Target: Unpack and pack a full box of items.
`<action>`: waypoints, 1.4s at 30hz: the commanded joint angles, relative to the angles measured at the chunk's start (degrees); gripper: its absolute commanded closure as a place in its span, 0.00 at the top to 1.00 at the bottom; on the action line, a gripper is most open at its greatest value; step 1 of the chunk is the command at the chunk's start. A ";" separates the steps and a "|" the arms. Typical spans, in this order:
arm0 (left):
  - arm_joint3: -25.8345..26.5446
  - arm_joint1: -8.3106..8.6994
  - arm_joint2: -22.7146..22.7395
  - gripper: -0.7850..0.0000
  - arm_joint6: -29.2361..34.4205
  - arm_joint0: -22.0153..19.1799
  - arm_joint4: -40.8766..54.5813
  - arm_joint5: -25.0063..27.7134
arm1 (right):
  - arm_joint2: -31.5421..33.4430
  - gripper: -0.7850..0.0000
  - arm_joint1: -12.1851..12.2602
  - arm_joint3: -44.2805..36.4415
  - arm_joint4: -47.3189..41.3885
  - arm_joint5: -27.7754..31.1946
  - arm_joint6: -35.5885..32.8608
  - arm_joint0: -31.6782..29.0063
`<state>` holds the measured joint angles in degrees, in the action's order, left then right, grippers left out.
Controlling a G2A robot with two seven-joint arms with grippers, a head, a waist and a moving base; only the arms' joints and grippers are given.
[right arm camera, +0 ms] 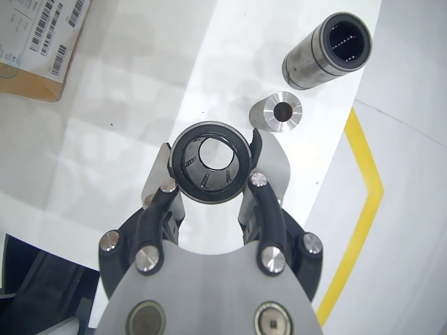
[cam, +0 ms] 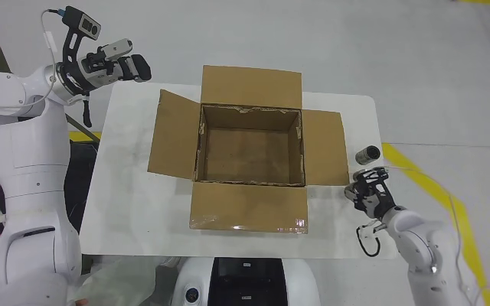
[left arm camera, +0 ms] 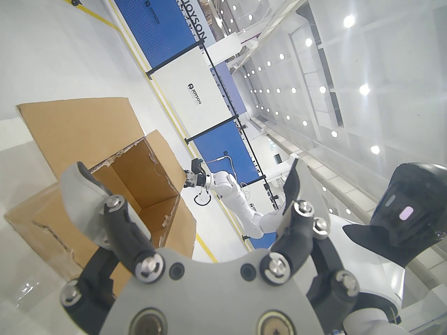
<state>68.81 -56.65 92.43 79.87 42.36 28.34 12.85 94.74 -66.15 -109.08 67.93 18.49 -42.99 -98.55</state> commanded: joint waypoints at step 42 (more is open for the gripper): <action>0.00 0.00 0.00 1.00 0.00 0.00 0.00 0.00 | 0.56 0.69 1.49 1.69 -0.67 1.34 -2.87 1.28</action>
<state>68.81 -56.65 92.43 79.87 42.36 28.34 12.85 94.61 -64.76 -106.77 67.22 19.37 -45.95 -96.60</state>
